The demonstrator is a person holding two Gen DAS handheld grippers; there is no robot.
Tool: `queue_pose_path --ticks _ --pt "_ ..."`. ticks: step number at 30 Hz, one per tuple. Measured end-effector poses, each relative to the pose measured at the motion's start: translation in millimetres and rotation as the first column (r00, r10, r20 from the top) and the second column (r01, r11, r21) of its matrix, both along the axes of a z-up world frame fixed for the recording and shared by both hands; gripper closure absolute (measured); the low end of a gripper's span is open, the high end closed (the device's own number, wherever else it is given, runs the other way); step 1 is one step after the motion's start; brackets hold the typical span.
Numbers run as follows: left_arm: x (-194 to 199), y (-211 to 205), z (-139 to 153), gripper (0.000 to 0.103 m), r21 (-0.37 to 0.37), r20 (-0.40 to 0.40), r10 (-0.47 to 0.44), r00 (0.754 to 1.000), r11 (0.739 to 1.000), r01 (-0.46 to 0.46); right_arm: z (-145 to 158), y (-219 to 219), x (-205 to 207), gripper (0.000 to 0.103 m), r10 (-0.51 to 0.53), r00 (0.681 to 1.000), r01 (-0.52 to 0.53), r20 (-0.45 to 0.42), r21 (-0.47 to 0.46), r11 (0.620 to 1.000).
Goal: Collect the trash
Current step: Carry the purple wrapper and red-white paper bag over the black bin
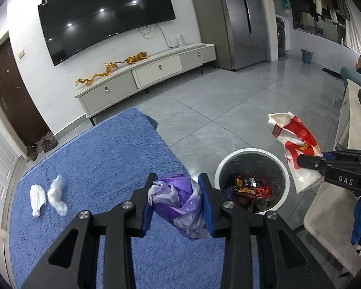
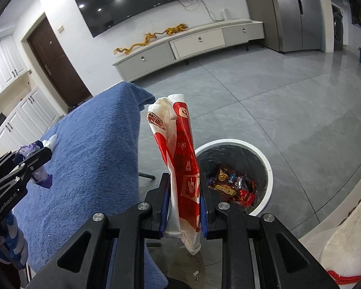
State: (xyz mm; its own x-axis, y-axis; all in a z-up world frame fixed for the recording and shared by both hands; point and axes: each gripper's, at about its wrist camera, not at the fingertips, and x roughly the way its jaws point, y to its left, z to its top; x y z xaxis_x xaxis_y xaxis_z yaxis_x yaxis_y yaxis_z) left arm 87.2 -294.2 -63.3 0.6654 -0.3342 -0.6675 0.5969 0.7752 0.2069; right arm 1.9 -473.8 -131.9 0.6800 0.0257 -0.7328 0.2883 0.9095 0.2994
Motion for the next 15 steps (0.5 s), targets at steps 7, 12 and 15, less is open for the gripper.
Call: queue_pose_path --ticks 7,12,15 --pt "10 -23 -9 0.070 0.026 -0.024 -0.031 0.999 0.999 0.031 -12 -16 3 0.081 -0.028 0.999 0.028 -0.021 0.020 0.999" --pt "17 -35 -15 0.070 0.031 -0.041 -0.053 0.998 0.998 0.054 -20 -28 7 0.081 -0.043 0.998 0.045 -0.036 0.033 0.998" --pt "20 -45 -20 0.070 0.038 -0.051 -0.065 0.997 0.997 0.067 -27 -35 9 0.081 -0.048 0.998 0.050 -0.046 0.040 0.998"
